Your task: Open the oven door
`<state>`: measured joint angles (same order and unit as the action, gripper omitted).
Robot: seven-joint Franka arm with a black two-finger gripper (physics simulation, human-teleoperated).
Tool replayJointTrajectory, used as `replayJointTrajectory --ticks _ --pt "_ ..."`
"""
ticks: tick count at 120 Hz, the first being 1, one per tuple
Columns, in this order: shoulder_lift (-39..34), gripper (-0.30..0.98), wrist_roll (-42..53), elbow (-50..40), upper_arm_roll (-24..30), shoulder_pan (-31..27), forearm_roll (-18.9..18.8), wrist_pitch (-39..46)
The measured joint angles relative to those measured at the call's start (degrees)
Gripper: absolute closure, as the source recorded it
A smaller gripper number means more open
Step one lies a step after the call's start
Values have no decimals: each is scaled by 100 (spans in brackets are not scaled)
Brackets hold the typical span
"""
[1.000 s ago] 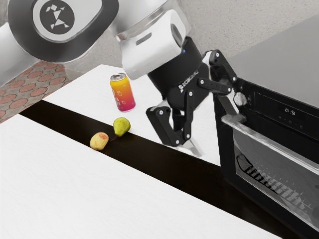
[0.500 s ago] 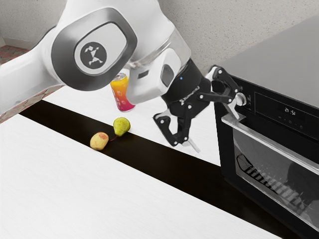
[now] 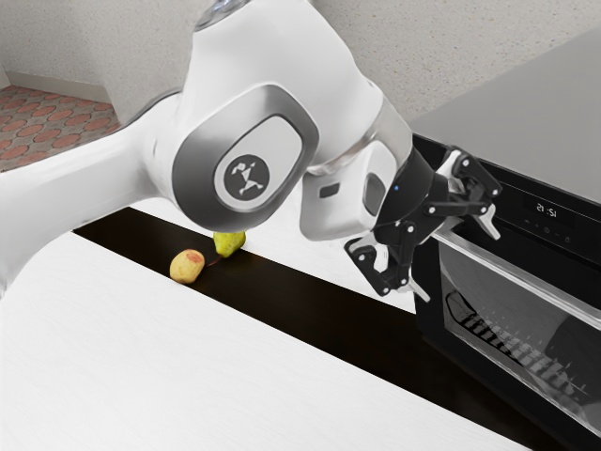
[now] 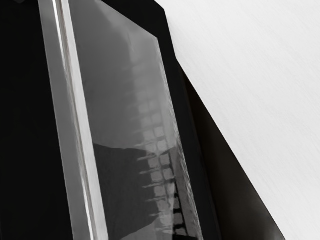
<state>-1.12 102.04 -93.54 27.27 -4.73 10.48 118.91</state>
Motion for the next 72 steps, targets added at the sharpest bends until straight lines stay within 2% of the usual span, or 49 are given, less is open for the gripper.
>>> replayJointTrajectory --ticks 23,49,51,53,55,59,61,63,67,72 --pt "-20 0 -172 -432 15 -15 -244 402" --pt "-54 -3 -295 -646 -75 83 -319 633" --pt "-306 0 -303 -882 -53 11 -325 631" --pt "-870 1 -311 -1361 -22 -127 -300 626" --pt "-1659 1 -317 -1906 2 -138 -235 595" --pt "-3569 1 -363 -2689 -87 326 -35 253" --pt "-4446 1 -467 -2566 -363 408 37 -7" --pt "-4883 1 -659 -2098 -790 345 25 -356" --pt "-4488 1 -1217 -822 -1432 89 -13 -929" --pt "-3314 0 -1878 502 -1820 -77 -275 -1520"
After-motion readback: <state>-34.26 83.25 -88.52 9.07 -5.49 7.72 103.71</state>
